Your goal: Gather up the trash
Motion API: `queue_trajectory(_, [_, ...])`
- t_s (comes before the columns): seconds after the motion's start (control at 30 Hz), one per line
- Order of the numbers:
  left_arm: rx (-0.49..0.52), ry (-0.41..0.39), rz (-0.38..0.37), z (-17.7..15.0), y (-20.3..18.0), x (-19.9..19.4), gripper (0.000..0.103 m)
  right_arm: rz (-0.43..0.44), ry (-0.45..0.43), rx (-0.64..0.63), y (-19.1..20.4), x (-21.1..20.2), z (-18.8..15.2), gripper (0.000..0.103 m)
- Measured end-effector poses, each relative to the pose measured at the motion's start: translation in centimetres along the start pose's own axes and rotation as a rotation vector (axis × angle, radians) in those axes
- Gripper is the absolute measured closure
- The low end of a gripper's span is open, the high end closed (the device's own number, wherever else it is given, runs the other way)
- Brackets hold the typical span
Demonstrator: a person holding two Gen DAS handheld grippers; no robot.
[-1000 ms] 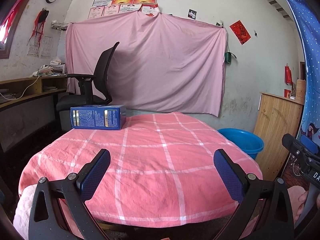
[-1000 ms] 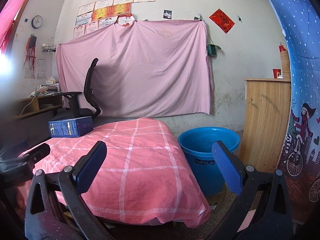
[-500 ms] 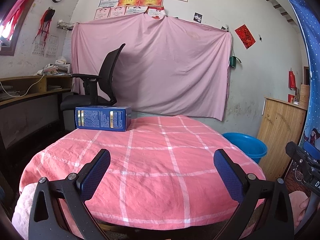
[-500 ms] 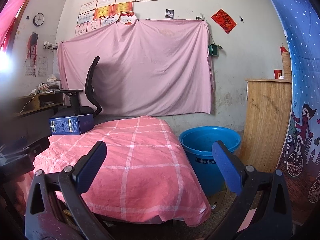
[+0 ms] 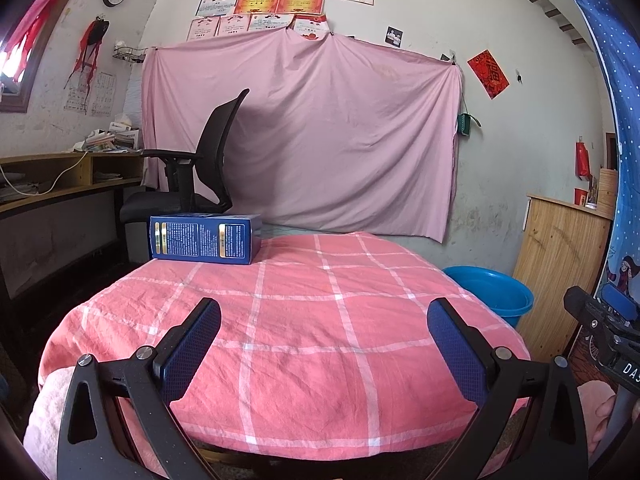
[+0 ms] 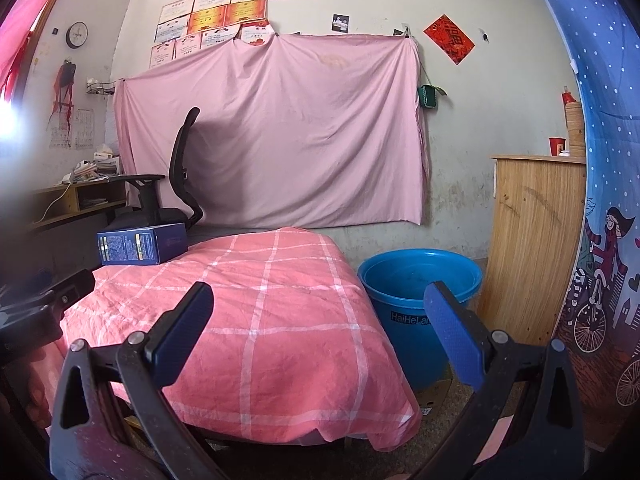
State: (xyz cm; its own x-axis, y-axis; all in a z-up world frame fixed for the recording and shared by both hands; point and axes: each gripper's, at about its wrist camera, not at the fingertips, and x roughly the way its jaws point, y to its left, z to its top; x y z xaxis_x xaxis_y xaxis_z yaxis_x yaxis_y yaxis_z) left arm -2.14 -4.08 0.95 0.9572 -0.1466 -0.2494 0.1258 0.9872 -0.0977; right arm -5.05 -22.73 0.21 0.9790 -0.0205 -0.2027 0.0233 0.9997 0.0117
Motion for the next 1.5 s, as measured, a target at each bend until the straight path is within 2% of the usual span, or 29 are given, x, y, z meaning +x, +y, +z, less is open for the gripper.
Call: queue_trajectory(1.5, [0.015, -0.011, -0.009, 0.14, -0.01, 0.0, 0.002, -0.002, 0.001, 0.01, -0.33, 0.03, 0.01, 0.0])
